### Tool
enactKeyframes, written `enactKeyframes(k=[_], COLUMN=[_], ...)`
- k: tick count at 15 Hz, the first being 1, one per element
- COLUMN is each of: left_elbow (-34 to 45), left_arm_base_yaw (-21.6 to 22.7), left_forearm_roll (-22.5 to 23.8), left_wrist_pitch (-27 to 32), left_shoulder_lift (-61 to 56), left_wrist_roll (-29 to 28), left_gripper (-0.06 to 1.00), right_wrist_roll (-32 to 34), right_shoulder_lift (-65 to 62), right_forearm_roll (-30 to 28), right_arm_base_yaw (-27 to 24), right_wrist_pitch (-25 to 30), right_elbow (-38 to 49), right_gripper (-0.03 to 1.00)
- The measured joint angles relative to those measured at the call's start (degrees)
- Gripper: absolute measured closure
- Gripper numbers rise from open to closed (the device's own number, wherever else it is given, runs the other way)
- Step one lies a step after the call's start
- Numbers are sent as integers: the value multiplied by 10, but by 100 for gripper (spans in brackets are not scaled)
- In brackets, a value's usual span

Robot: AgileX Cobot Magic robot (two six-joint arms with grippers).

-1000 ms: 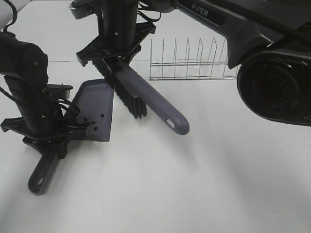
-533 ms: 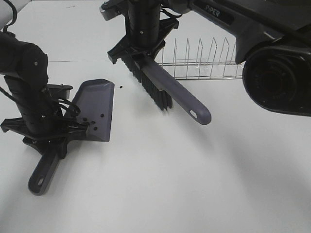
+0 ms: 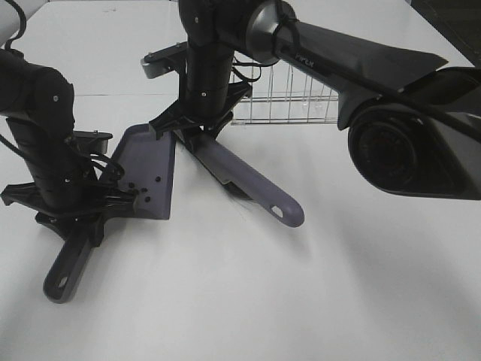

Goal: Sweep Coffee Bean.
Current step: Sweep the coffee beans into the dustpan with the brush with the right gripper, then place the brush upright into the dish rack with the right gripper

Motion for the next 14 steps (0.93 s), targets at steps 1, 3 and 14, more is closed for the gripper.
enactKeyframes(k=[1, 3, 14], left_elbow=[0, 0, 0], left_arm_base_yaw=[0, 0, 0], left_forearm_roll=[0, 0, -2], left_wrist_pitch=[0, 0, -1], left_shoulder_lift=[0, 0, 0], left_wrist_roll=[0, 0, 6], left_gripper=[63, 63, 63], right_wrist_roll=[-8, -17, -5], right_shoulder_lift=[2, 2, -99], right_forearm_roll=[3, 9, -103], right_arm_base_yaw=[7, 27, 32], right_wrist_pitch=[1, 2, 9], right_elbow=[0, -10, -22], right_gripper=[70, 70, 70])
